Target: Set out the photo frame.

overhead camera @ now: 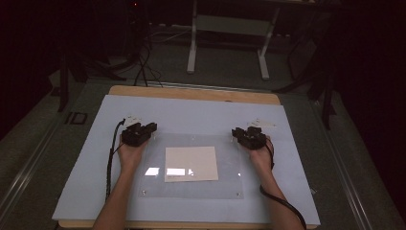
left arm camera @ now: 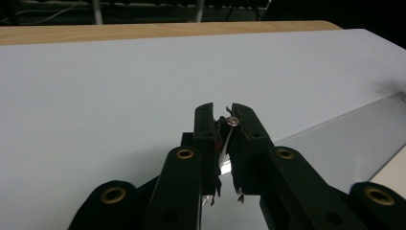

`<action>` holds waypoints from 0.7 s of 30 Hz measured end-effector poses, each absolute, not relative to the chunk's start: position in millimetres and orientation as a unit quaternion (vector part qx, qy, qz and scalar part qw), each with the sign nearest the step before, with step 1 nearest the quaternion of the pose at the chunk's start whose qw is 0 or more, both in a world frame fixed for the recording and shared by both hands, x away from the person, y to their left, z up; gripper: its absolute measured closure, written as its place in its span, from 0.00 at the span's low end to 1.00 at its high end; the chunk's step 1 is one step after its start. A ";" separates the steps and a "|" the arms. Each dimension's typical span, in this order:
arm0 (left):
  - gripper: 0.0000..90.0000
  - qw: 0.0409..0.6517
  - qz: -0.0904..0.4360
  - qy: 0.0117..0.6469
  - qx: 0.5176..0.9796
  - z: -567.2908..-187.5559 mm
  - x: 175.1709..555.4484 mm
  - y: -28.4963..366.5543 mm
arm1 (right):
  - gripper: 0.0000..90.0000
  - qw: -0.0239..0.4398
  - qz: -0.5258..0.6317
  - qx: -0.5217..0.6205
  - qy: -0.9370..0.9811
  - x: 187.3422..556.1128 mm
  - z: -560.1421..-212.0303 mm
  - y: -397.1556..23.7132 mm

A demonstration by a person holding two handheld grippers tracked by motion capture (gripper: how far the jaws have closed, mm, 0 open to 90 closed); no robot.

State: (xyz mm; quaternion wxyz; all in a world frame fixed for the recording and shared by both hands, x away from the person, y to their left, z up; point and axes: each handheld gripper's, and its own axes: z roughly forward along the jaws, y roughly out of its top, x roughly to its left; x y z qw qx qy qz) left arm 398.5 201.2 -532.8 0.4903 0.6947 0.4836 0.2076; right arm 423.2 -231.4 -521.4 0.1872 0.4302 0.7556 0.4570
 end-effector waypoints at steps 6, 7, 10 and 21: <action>0.91 0.493 0.194 0.486 0.695 -532.4 400.2 203.7 | 0.92 0.163 0.473 0.435 0.748 426.7 -518.1 -230.2; 0.91 0.492 0.193 0.484 0.697 -531.9 400.5 203.9 | 0.92 0.161 0.472 0.435 0.749 427.2 -517.8 -230.5; 0.91 0.491 0.186 0.481 0.702 -531.2 402.3 205.5 | 0.91 0.130 0.490 0.445 0.738 430.2 -519.6 -236.5; 0.91 0.467 0.121 0.496 0.722 -521.6 423.3 212.0 | 0.91 0.095 0.469 0.469 0.743 443.5 -513.2 -236.1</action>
